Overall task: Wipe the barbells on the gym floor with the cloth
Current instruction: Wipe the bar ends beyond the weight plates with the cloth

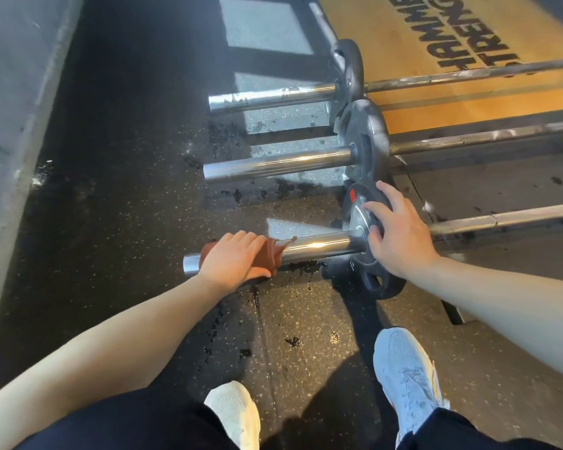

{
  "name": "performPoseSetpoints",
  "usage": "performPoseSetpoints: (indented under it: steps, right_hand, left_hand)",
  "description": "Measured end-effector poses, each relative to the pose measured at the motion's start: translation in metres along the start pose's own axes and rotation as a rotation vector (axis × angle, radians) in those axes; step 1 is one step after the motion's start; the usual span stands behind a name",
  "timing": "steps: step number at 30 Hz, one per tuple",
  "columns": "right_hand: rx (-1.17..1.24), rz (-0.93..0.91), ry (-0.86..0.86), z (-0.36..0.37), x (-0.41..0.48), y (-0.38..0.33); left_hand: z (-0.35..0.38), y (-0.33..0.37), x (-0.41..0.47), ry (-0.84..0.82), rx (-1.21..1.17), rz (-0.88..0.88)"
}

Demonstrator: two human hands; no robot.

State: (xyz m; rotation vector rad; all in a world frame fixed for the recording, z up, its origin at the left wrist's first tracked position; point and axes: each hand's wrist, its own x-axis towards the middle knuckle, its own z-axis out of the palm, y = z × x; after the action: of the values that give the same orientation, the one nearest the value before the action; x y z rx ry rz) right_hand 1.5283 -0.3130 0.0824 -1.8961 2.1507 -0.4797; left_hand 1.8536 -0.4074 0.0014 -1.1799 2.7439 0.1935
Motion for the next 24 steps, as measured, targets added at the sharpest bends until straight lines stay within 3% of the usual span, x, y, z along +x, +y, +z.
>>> performPoseSetpoints:
  steps: [6,10,19,24]
  right_hand:
    - [0.021,0.000,-0.019,-0.002,-0.004,-0.001]
    - [0.069,-0.014,-0.024,-0.004,-0.001,0.003]
    - [0.046,-0.064,-0.065,-0.007,-0.001,0.009]
    - [0.050,-0.090,-0.080,-0.006,0.003,0.017]
  left_hand:
    - [0.006,-0.034,-0.037,0.051,-0.015,-0.090]
    - [-0.003,-0.031,-0.019,-0.053,0.046,-0.065]
    - [-0.017,0.108,0.103,-0.061,-0.158,0.096]
    - [-0.018,0.122,0.116,-0.049,-0.227,0.125]
